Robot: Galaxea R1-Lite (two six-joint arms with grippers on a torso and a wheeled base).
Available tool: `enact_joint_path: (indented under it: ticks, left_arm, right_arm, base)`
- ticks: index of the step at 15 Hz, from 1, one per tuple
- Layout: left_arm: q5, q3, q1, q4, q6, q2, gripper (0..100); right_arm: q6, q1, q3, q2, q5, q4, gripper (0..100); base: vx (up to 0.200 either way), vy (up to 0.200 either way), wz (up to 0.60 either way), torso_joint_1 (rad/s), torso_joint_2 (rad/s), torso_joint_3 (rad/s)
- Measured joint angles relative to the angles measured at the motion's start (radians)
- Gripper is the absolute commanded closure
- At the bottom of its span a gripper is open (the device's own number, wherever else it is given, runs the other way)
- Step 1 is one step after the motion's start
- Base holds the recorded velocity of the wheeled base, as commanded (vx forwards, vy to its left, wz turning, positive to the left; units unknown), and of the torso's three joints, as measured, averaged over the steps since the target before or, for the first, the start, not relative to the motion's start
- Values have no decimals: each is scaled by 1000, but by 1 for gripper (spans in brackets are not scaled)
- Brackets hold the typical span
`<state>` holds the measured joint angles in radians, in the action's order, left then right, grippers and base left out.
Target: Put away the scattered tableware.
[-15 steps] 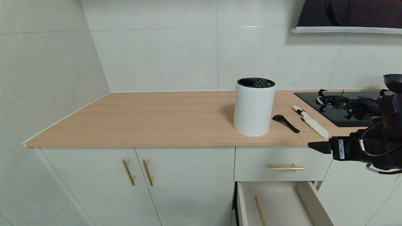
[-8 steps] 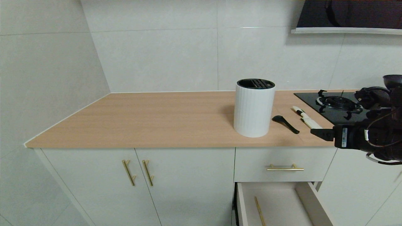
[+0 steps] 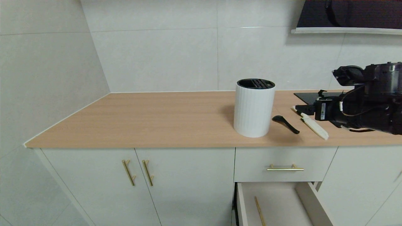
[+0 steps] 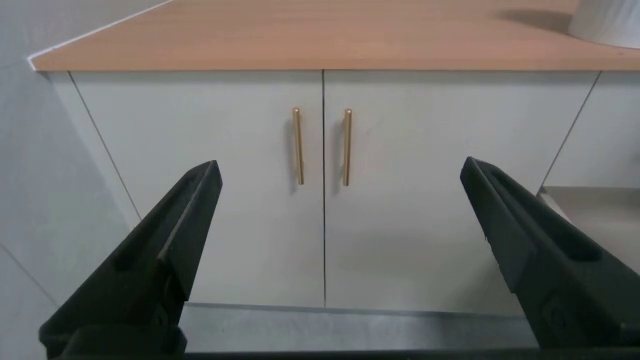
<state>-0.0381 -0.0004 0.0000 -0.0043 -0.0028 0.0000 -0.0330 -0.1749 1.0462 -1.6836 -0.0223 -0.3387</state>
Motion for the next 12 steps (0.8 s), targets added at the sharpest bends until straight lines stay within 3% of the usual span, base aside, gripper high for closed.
enact_joint_path:
  ticks: [4, 12]
  left_arm:
    - [0, 0, 0, 0, 0, 0, 0]
    - [0, 0, 0, 0, 0, 0, 0]
  right_arm:
    - [101, 62, 64, -157, 129, -27, 0]
    - [110, 110, 143, -390, 144, -123, 0]
  base:
    - [0, 0, 0, 0, 0, 0]
    - [0, 0, 0, 0, 0, 0]
